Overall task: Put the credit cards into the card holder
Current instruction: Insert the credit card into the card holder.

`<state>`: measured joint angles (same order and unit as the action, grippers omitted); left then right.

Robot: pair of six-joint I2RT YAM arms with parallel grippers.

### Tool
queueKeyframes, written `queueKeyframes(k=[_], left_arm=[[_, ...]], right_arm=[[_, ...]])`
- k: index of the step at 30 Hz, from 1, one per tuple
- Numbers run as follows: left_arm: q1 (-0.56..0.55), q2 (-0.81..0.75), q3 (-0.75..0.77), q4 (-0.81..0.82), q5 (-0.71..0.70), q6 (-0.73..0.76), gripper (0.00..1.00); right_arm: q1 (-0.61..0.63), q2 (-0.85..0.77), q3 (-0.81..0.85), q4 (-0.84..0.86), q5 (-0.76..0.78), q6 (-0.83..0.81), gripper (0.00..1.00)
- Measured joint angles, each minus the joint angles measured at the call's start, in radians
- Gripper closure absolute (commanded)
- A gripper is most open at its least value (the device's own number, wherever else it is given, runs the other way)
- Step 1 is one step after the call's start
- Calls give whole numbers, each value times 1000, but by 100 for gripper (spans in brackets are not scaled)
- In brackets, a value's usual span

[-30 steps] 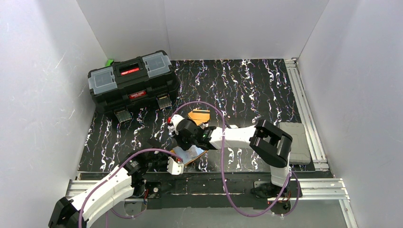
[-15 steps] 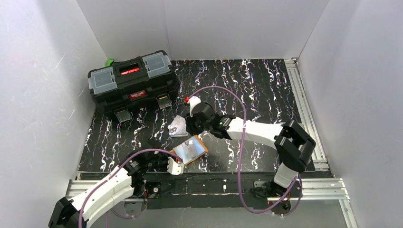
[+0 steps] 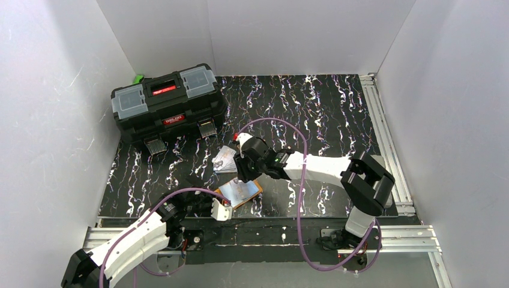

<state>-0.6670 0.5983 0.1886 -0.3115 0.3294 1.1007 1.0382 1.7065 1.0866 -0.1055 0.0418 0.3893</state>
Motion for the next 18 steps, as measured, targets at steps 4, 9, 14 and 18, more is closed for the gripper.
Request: queueKeyframes(k=[4, 9, 14, 18], left_arm=[[0, 0, -2, 6, 0, 0, 100], [0, 0, -3, 9, 0, 0, 100], [0, 0, -3, 9, 0, 0, 100], [0, 0, -3, 10, -1, 0, 100]], right_arm=[[0, 10, -4, -11, -17, 2, 54], [3, 64, -1, -14, -24, 2, 54], [9, 92, 5, -20, -24, -2, 55], [19, 97, 8, -20, -15, -26, 56]])
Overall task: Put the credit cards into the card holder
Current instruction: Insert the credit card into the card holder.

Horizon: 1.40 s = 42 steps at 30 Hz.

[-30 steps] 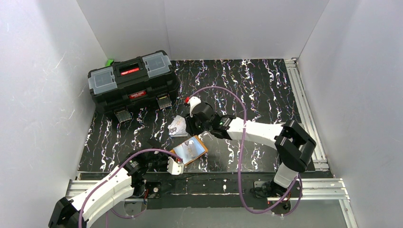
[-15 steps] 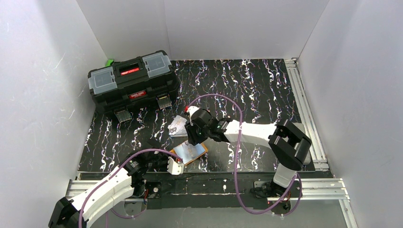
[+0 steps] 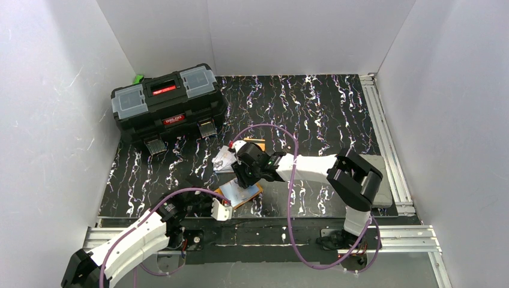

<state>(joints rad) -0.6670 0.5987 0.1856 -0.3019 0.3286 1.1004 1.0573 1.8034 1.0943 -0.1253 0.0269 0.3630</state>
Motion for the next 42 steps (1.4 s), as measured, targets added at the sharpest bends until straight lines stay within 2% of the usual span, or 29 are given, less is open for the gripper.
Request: queueKeyframes(k=[10, 26, 29, 31, 32, 36, 42], left_arm=[[0, 9, -2, 14, -2, 0, 100], [0, 27, 1, 36, -21, -8, 100], [25, -13, 85, -33, -57, -113, 100], [59, -17, 196, -74, -58, -260, 100], [65, -5, 231, -74, -56, -340, 100], [65, 114, 279, -39, -39, -490, 100], [66, 290, 266, 6, 4, -553, 100]], right_arm=[[65, 0, -14, 25, 43, -120, 57], [87, -48, -76, 48, 146, -248, 58], [82, -50, -75, 38, 146, -256, 59], [82, -51, -75, 38, 146, -255, 59], [82, -52, -75, 38, 146, -254, 59], [82, -63, -76, 37, 142, -250, 59], [71, -104, -77, 37, 127, -222, 59]])
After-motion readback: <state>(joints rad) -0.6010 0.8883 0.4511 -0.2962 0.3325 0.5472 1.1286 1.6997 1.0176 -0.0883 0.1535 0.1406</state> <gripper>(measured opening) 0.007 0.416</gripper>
